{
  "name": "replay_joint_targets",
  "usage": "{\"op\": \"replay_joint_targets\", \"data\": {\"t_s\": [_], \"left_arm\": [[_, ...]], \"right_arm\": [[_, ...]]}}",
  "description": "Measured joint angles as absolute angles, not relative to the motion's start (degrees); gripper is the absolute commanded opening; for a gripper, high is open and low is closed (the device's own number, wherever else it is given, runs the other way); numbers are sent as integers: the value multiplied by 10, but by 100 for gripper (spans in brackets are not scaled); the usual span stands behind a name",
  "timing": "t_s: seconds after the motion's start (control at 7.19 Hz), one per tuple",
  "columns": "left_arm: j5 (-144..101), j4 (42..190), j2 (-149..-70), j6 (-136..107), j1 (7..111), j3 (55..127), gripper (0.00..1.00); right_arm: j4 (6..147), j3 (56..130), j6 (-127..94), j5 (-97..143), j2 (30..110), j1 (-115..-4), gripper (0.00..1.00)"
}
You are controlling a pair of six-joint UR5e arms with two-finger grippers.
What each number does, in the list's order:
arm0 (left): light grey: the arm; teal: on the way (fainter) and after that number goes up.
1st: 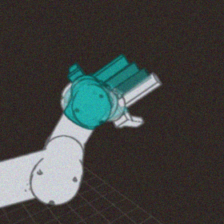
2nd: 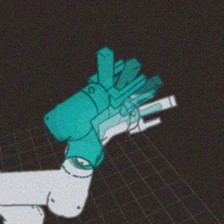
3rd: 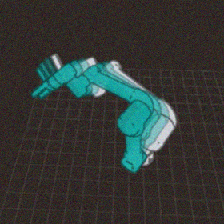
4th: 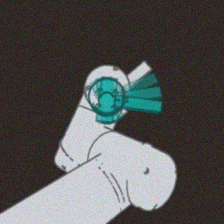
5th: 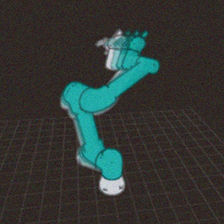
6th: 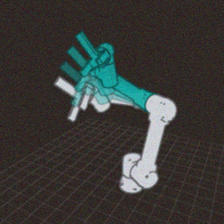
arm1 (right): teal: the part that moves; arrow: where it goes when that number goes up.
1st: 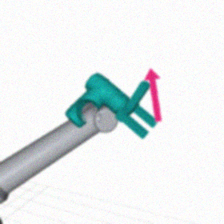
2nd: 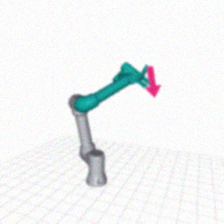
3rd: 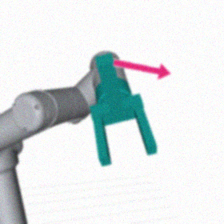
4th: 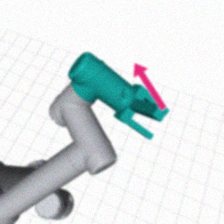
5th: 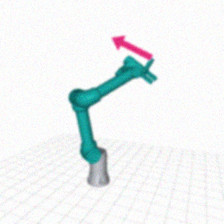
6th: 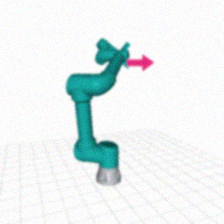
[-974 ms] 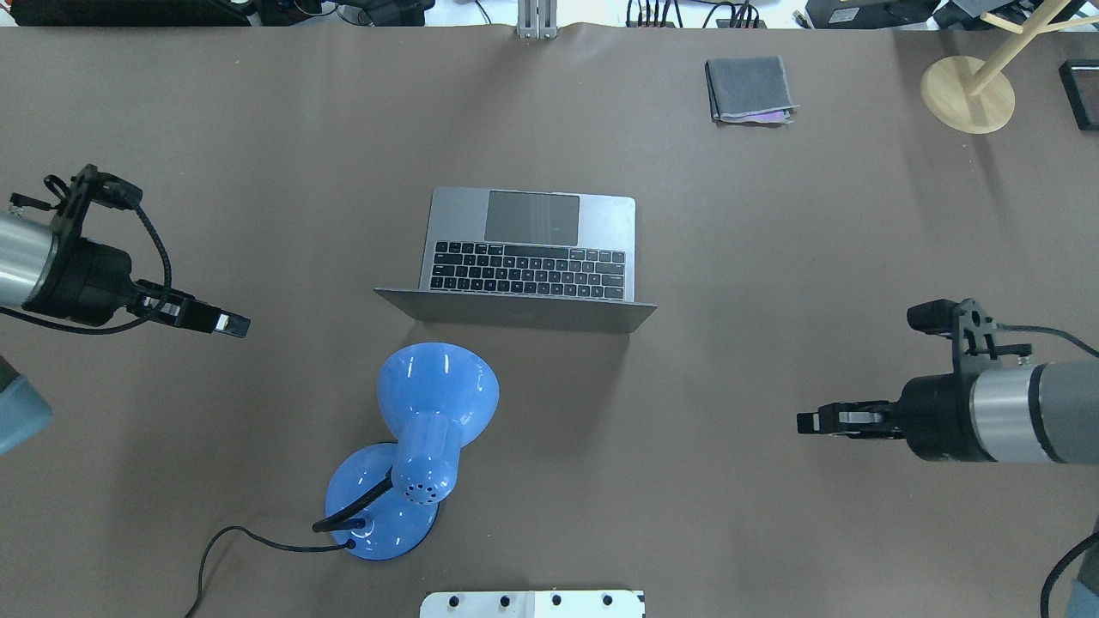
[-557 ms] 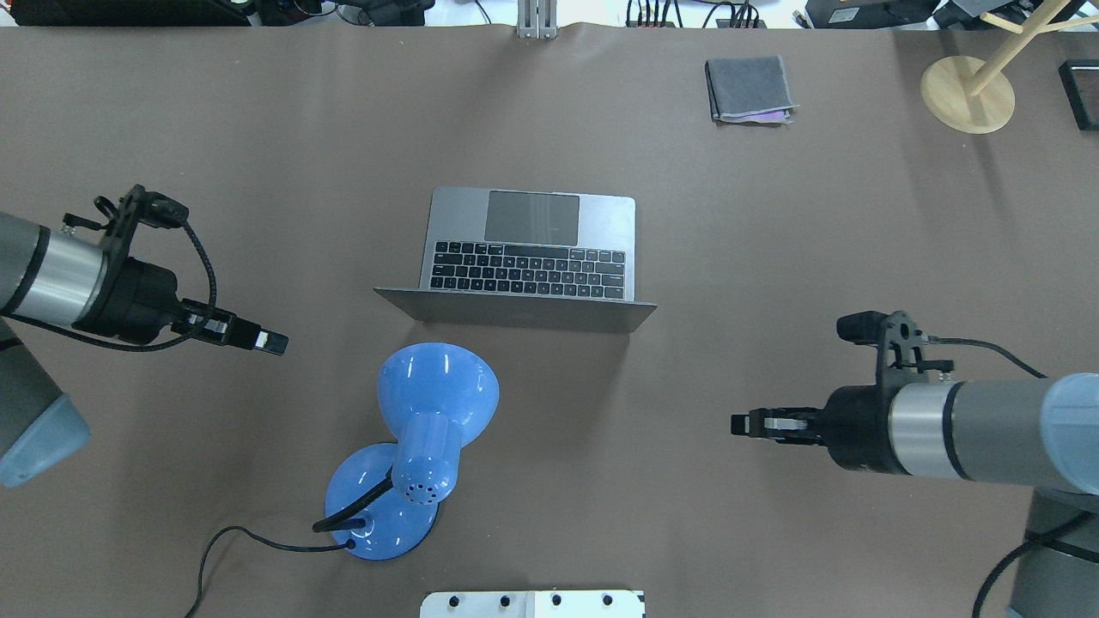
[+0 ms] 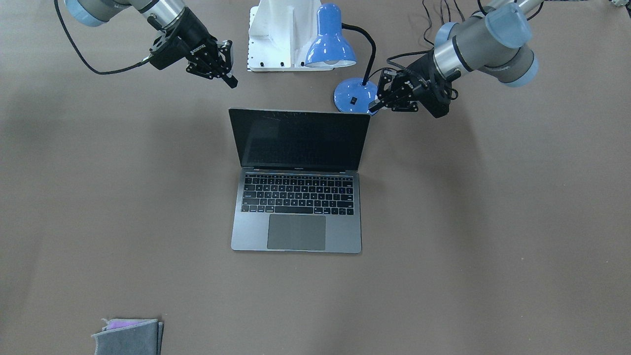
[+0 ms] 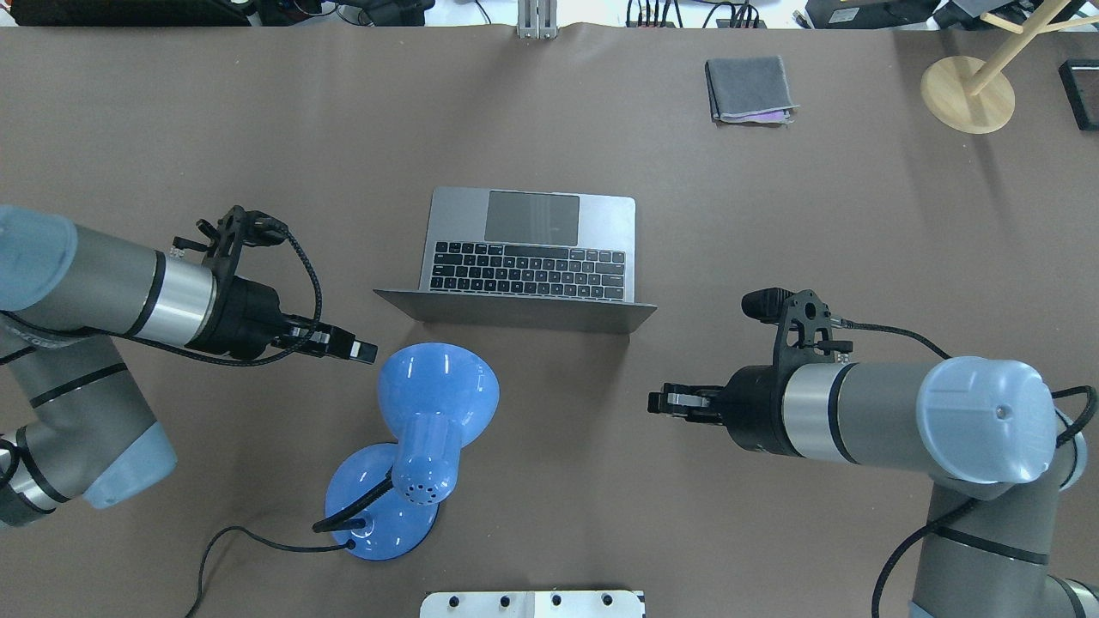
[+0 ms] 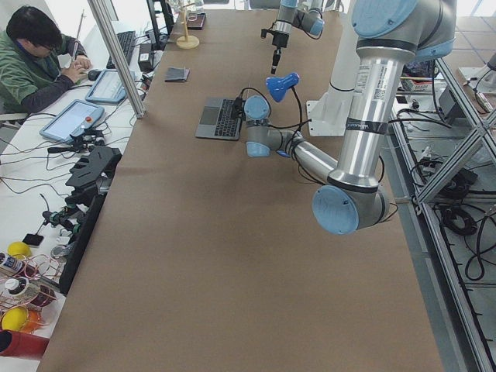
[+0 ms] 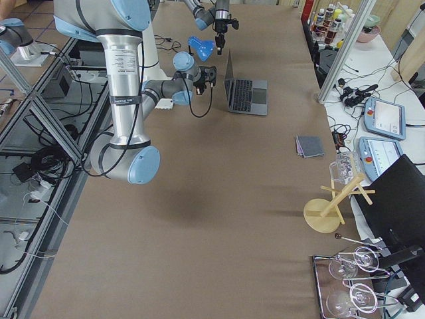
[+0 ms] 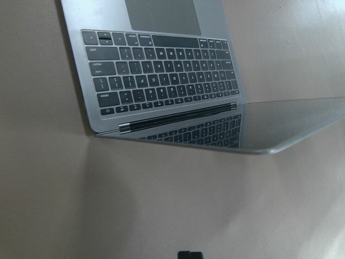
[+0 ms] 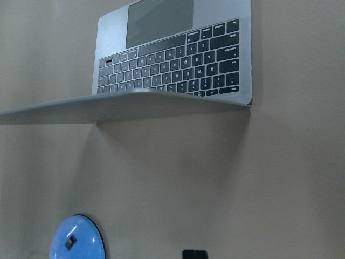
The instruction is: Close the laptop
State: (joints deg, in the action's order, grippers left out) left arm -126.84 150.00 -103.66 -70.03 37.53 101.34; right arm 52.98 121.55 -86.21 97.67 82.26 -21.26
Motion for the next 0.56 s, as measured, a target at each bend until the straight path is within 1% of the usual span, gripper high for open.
{"op": "replay_joint_targets", "data": {"t_s": [0.56], "left_arm": [[-1255,1499,-1065,-712,366,1001,0]], "right_arm": [[582,1210,-862,974,787,-240,0]]}}
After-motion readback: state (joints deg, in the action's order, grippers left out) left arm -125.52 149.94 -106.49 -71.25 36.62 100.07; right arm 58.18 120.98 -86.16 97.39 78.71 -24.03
